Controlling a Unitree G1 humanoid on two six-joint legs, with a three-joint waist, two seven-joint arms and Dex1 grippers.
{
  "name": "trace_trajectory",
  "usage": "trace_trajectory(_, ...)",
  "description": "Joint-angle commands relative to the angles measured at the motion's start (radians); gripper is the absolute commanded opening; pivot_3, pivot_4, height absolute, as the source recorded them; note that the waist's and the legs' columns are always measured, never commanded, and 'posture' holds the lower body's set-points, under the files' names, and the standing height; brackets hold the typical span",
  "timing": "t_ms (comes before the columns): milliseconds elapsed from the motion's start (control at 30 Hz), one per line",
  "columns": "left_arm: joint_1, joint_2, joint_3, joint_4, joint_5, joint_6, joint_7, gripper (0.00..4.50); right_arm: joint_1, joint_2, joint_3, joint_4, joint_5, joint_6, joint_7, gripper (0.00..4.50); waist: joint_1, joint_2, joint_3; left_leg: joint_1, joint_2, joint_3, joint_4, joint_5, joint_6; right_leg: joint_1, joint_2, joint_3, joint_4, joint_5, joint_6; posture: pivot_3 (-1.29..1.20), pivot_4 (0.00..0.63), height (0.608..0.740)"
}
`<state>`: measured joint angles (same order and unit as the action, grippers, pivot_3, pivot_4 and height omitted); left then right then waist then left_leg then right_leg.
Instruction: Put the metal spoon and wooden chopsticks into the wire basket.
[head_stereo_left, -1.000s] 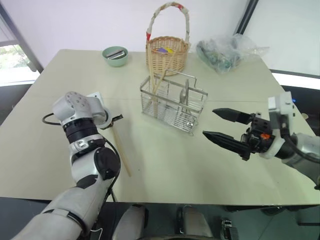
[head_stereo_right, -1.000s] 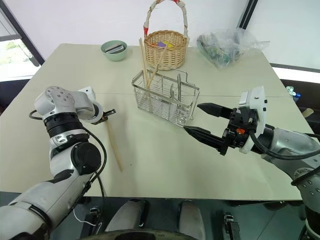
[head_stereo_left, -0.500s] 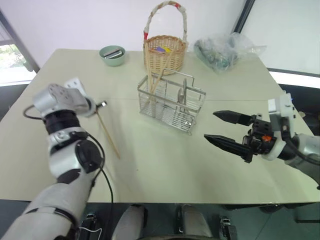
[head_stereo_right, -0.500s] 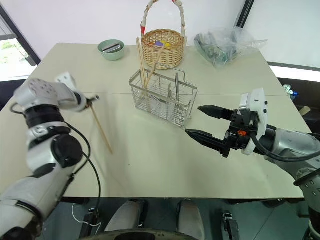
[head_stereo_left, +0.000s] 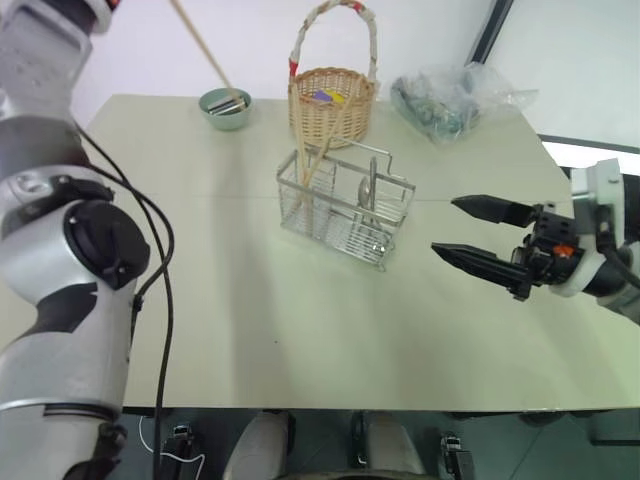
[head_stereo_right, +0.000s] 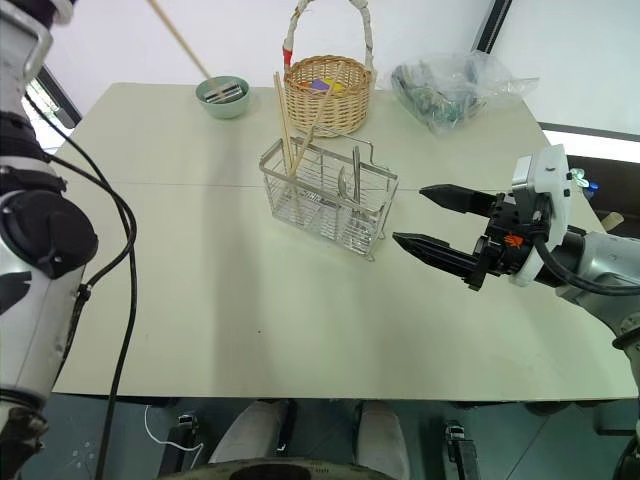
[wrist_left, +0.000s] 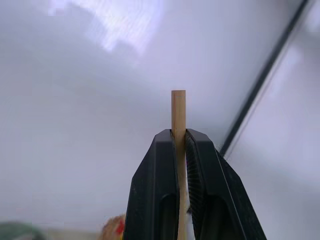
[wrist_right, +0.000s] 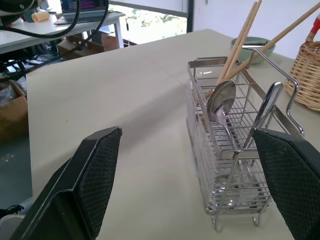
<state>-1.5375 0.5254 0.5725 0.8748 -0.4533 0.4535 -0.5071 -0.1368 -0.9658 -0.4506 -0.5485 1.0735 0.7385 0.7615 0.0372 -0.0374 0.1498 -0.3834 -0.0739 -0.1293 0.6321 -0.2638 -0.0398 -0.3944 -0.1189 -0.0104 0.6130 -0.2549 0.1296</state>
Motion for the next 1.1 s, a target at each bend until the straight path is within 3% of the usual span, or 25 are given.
trace_trajectory(33,-0.024,-0.055,-0.065,0.002,-0.01,-0.031,-0.057,0.07,-0.006,-0.002,-0.034,-0.037,0.01,-0.005,-0.014,4.31,0.003,0.0,0.0,0.0,0.0,0.0,0.0,0.0,0.0,0.001,0.0,0.0,0.0,0.0,0.0,0.0,0.15,0.678)
trace_trajectory(233,0.048,-0.166,-0.185,-0.047,0.02,-0.022,-0.107,0.07,0.026,0.002,-0.077,-0.058,0.02,-0.003,-0.04,4.31,-0.001,0.0,0.0,0.001,0.0,-0.002,0.002,0.0,0.0,0.003,0.0,-0.001,0.001,0.0,0.0,0.0,0.15,0.678)
trace_trajectory(600,0.261,-0.257,-0.399,-0.219,0.115,-0.114,-0.173,0.07,0.039,0.017,-0.099,-0.062,0.021,-0.012,-0.083,4.31,-0.024,0.0,0.0,0.001,0.0,-0.001,0.0,0.0,0.001,0.001,0.0,0.0,0.001,0.0,0.0,0.0,0.15,0.678)
trace_trajectory(733,0.329,-0.273,-0.411,-0.268,0.106,-0.098,-0.166,1.55,0.014,0.039,-0.063,-0.064,0.005,-0.03,-0.095,4.31,-0.024,0.001,0.0,0.003,0.0,-0.001,0.0,0.0,0.001,0.003,0.001,0.0,0.001,0.0,0.0,0.0,0.15,0.678)
trace_trajectory(900,0.364,-0.279,-0.397,-0.339,0.084,-0.059,-0.136,4.1,-0.011,0.057,-0.028,-0.047,-0.015,-0.044,-0.091,4.31,-0.024,0.001,0.0,0.003,0.0,-0.002,0.001,0.0,0.001,0.003,0.001,0.0,0.001,0.0,0.0,0.0,0.15,0.678)
trace_trajectory(933,0.372,-0.277,-0.397,-0.359,0.081,-0.05,-0.133,4.44,-0.015,0.059,-0.021,-0.041,-0.021,-0.048,-0.087,4.31,-0.024,0.001,0.0,0.002,0.0,-0.002,0.001,0.0,0.001,0.003,0.001,0.0,0.001,0.0,0.0,0.0,0.15,0.678)
trace_trajectory(1100,0.386,-0.235,-0.383,-0.496,0.051,0.024,-0.119,4.44,-0.069,0.056,0.02,0.016,-0.054,-0.058,-0.059,4.31,-0.025,0.001,0.0,0.003,0.0,-0.001,0.001,0.0,0.001,0.003,0.001,0.0,0.001,0.0,0.0,0.0,0.15,0.678)
